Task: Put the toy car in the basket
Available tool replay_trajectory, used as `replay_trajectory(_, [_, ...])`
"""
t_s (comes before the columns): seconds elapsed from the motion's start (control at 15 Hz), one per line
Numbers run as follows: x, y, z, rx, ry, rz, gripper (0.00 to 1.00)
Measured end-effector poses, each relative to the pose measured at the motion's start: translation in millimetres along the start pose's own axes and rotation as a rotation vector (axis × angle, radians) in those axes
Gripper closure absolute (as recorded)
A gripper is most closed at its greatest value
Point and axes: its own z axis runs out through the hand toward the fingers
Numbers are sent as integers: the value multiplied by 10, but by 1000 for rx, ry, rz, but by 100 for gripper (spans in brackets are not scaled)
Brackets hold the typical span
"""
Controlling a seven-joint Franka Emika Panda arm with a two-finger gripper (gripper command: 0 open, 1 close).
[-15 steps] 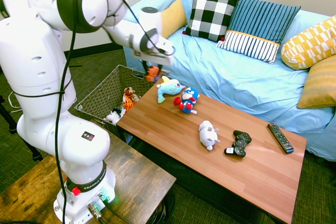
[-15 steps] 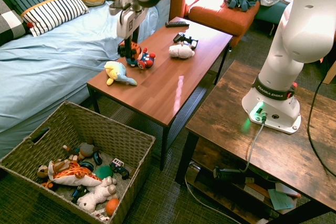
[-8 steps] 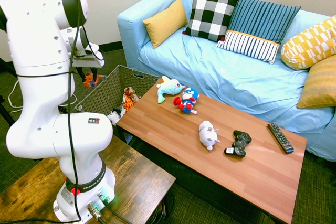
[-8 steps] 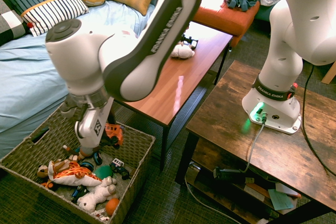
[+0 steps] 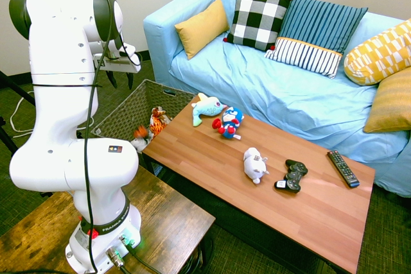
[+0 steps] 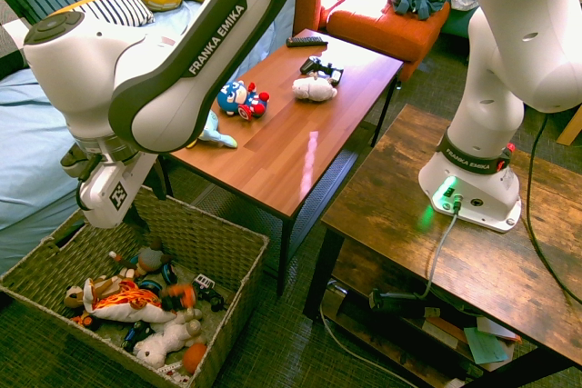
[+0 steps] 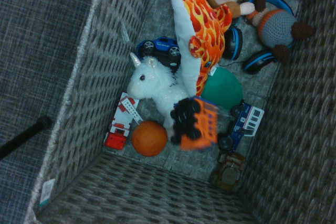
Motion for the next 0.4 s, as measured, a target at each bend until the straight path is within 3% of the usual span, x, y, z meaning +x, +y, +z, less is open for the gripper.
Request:
replay_trajectory(0.2, [511,448,-493,39,41,83,0])
replay_trajectory(0.4, [1242,1464,-1019,115,70,250,0])
